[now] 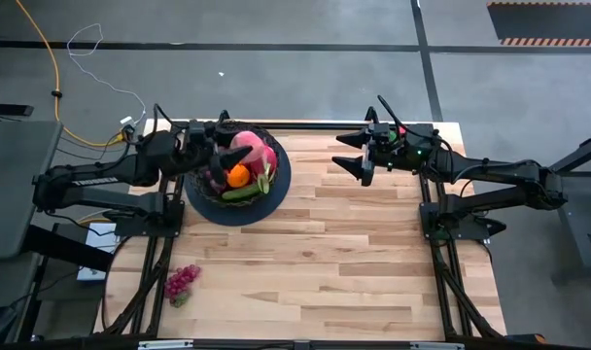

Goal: Build produce basket
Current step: Put the pink peach into the black wire basket

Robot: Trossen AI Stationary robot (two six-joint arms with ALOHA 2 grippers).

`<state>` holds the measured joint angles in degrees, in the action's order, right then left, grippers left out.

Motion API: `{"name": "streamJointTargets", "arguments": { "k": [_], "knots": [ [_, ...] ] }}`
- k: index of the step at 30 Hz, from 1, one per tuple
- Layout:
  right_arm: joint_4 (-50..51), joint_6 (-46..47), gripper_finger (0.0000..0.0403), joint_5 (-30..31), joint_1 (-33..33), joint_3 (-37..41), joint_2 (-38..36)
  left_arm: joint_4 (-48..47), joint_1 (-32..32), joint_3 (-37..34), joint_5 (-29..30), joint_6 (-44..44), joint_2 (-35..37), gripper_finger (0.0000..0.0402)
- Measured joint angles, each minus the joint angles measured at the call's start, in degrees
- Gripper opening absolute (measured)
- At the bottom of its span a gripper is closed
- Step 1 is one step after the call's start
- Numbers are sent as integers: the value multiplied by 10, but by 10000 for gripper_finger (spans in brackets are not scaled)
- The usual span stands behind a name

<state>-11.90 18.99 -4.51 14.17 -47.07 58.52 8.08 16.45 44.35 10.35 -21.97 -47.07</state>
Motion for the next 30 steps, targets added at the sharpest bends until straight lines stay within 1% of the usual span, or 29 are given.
{"name": "streamJointTargets", "arguments": {
  "k": [3, 5, 6, 8, 12, 14, 16, 22, 27, 30],
  "knots": [
    [0, 0, 377, 0, 0, 0, 0, -79, 3, 22, 73, -4, 0, 280],
    [0, 2, 377, 0, 0, 0, 0, -132, 8, 37, 100, -4, 0, 280],
    [0, 2, 377, 0, 0, 0, 0, -150, 11, 42, 104, -4, 0, 280],
    [0, 2, 377, 0, 0, 0, 0, -170, 17, 48, 105, -4, 0, 280],
    [0, 2, 377, 0, 0, 0, 0, -177, 32, 50, 104, -6, 0, 280],
    [0, 2, 377, 0, 0, 0, 0, -190, 43, 51, 105, -23, 0, 280],
    [0, 4, 377, 0, 0, 0, 0, -225, 60, 51, 102, -52, 0, 280],
    [5, 4, 377, 0, 0, 0, 0, -376, 138, 51, 66, -131, -16, 280],
    [15, 4, 377, 0, 0, 0, 0, -481, 197, 51, 29, -149, -58, 280],
    [25, 5, 377, 0, 0, 0, 0, -490, 214, 51, 27, -135, -94, 280]
  ]
}}
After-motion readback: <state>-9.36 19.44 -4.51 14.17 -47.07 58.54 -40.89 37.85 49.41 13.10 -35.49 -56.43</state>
